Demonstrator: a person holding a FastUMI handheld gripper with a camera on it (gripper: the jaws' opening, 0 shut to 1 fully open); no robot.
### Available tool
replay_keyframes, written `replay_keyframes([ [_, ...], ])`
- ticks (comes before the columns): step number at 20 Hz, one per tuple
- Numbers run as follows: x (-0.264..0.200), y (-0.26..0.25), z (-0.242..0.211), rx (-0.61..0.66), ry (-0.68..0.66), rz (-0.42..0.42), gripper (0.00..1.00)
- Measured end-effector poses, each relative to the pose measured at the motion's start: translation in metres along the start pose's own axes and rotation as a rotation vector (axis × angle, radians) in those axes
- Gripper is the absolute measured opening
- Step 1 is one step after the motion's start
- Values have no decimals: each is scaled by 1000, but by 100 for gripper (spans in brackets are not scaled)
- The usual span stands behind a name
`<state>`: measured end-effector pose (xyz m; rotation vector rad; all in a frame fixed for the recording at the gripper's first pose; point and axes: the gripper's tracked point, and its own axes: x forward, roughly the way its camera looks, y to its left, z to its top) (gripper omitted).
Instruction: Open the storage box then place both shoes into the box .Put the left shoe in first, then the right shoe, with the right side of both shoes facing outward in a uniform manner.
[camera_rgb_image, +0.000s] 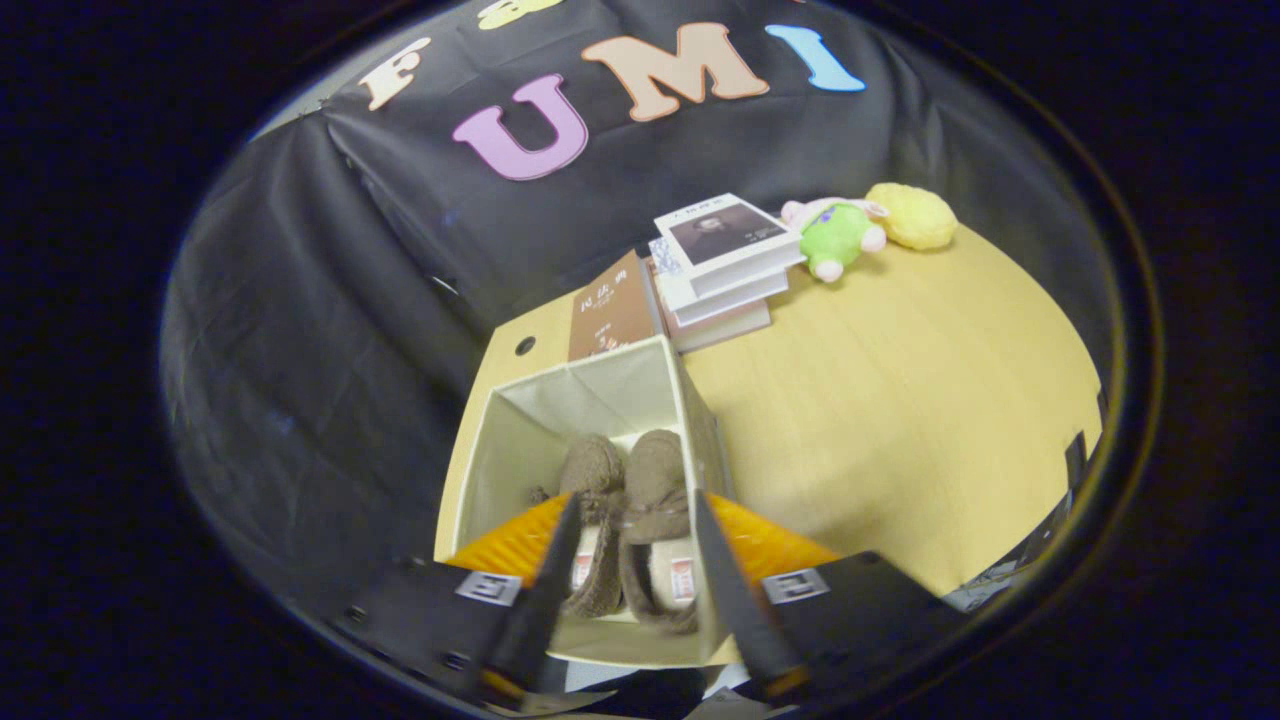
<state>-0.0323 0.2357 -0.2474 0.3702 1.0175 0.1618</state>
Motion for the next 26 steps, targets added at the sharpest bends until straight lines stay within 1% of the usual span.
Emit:
replay_keyframes([
  [4, -26, -10, 26, -96, -100, 58, 66],
  [7, -55, -33, 54, -177, -216, 52, 86],
  [9, -76, -53, 75, -209, -298, 39, 100],
  [13, -127, -96, 125, -217, -498, -3, 100],
  [15, -151, -115, 148, -228, -581, -14, 100],
  [16, -161, -127, 157, -241, -610, -32, 100],
  [19, -185, -160, 181, -267, -696, -88, 100],
  [23, -203, -191, 193, -286, -772, -120, 100],
  [26, -212, -201, 201, -321, -802, -133, 100],
])
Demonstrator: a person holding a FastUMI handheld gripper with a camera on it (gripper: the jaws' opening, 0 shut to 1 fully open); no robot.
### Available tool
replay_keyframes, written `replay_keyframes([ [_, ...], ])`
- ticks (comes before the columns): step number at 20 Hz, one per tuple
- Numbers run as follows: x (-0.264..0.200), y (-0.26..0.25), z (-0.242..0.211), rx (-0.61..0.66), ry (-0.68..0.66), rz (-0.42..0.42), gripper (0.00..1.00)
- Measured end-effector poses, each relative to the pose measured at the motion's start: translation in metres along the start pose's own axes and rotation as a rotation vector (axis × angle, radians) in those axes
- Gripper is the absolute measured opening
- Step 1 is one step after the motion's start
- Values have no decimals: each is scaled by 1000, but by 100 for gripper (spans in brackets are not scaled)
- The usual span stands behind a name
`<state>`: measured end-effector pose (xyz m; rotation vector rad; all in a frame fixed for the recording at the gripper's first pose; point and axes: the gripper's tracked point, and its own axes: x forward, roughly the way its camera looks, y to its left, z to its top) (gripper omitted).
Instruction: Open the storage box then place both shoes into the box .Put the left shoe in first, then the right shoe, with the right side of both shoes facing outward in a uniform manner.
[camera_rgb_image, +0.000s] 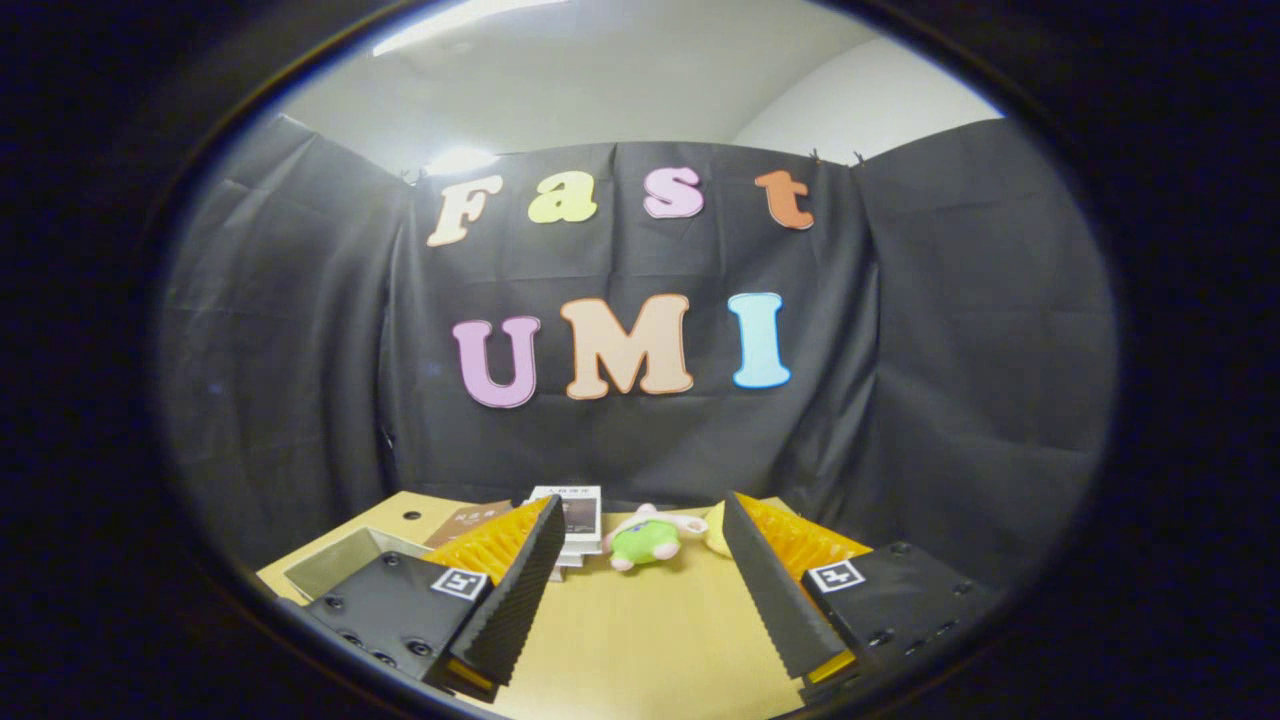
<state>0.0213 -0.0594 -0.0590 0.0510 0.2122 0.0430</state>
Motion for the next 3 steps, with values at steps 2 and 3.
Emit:
replay_keyframes([
  [2, 0, -4, 3, -10, -16, -1, 100],
  [3, 1, -4, 5, -9, -26, -2, 100],
])
